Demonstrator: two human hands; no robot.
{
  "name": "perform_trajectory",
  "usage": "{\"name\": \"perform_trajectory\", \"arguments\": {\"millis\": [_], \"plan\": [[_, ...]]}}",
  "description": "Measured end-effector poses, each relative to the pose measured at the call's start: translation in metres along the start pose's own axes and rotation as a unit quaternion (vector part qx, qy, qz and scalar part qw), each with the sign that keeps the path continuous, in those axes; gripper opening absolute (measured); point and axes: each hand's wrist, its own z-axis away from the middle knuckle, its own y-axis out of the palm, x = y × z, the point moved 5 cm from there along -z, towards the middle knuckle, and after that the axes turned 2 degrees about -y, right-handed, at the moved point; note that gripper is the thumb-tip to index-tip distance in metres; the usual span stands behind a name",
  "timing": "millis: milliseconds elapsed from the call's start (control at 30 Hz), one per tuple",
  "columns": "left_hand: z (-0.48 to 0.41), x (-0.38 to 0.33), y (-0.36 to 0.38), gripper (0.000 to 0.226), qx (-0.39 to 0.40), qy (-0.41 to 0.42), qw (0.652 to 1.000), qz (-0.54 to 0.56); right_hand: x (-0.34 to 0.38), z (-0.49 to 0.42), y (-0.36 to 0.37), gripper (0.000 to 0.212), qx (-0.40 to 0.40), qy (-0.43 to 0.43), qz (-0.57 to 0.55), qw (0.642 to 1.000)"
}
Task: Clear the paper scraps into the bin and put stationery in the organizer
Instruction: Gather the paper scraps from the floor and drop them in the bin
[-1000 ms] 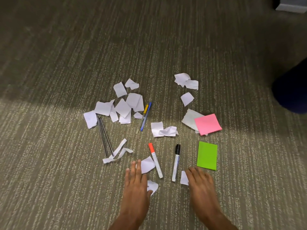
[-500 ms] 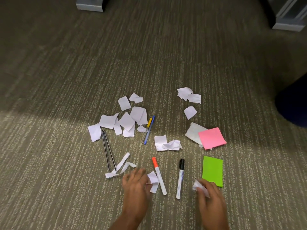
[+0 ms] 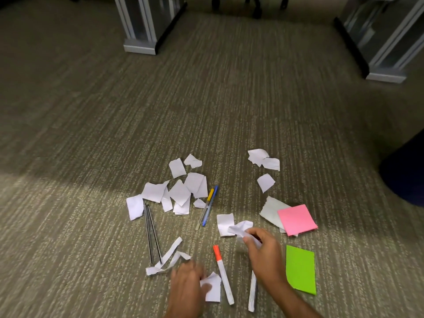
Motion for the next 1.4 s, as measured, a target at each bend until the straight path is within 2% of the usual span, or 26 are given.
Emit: {"name": "perform_trajectory", "arguments": {"millis": [100, 200, 267, 367, 433, 500, 600, 700, 767, 900, 1000, 1100, 1267, 1333, 1400], "plan": [[-0.001, 0.002, 0.0, 0.018, 0.008, 0.017, 1.0, -0.005, -0.001, -0.013, 0.011, 0.021, 0.045, -0.011, 0.023, 0.999], [-0.004, 0.017, -0.006, 0.021, -0.07, 0.046, 0.996, 0.033, -0.01, -0.025, 0.018, 0.018, 0.074, -0.049, 0.09, 0.992], [-0.005, 0.029, -0.02, 0.019, -0.113, 0.03, 0.991, 0.064, -0.018, -0.033, 0.023, 0.014, 0.086, -0.076, 0.142, 0.983], [-0.005, 0.046, -0.046, 0.024, -0.151, -0.006, 0.984, 0.098, -0.029, -0.041, 0.031, 0.01, 0.139, -0.055, 0.205, 0.967], [-0.009, 0.055, -0.051, 0.023, -0.13, -0.036, 0.988, 0.082, -0.029, -0.043, 0.035, 0.008, 0.167, -0.063, 0.242, 0.954], [-0.014, 0.059, -0.053, 0.014, -0.111, -0.046, 0.991, 0.061, -0.023, -0.044, 0.037, 0.006, 0.159, -0.093, 0.26, 0.948], [-0.019, 0.056, -0.059, 0.015, -0.109, -0.046, 0.992, 0.039, -0.018, -0.047, 0.04, 0.005, 0.135, -0.114, 0.263, 0.948], [-0.021, 0.053, -0.058, 0.013, -0.091, -0.05, 0.994, 0.021, -0.021, -0.049, 0.046, 0.005, 0.154, -0.131, 0.278, 0.939], [-0.018, 0.052, -0.058, 0.011, -0.088, -0.058, 0.994, 0.033, -0.027, -0.049, 0.046, 0.003, 0.154, -0.136, 0.294, 0.934], [-0.012, 0.049, -0.059, 0.017, -0.1, -0.064, 0.991, 0.066, -0.037, -0.045, 0.039, 0.014, 0.142, -0.121, 0.338, 0.923], [-0.011, 0.046, -0.061, 0.016, -0.112, -0.076, 0.987, 0.083, -0.033, -0.043, 0.032, 0.009, 0.138, -0.115, 0.353, 0.918], [-0.013, 0.045, -0.061, 0.023, -0.101, -0.097, 0.985, 0.098, -0.029, -0.043, 0.025, 0.011, 0.112, -0.105, 0.315, 0.937], [-0.019, 0.054, -0.063, 0.037, -0.118, -0.131, 0.971, 0.162, -0.01, -0.038, 0.016, 0.02, 0.013, -0.051, 0.14, 0.989], [-0.021, 0.054, -0.069, 0.032, -0.14, -0.146, 0.96, 0.195, -0.008, -0.04, 0.025, 0.037, 0.023, -0.004, 0.052, 0.998], [-0.024, 0.052, -0.077, 0.018, -0.158, -0.14, 0.952, 0.222, -0.005, -0.043, 0.034, 0.033, 0.044, 0.03, -0.007, 0.999]]}}
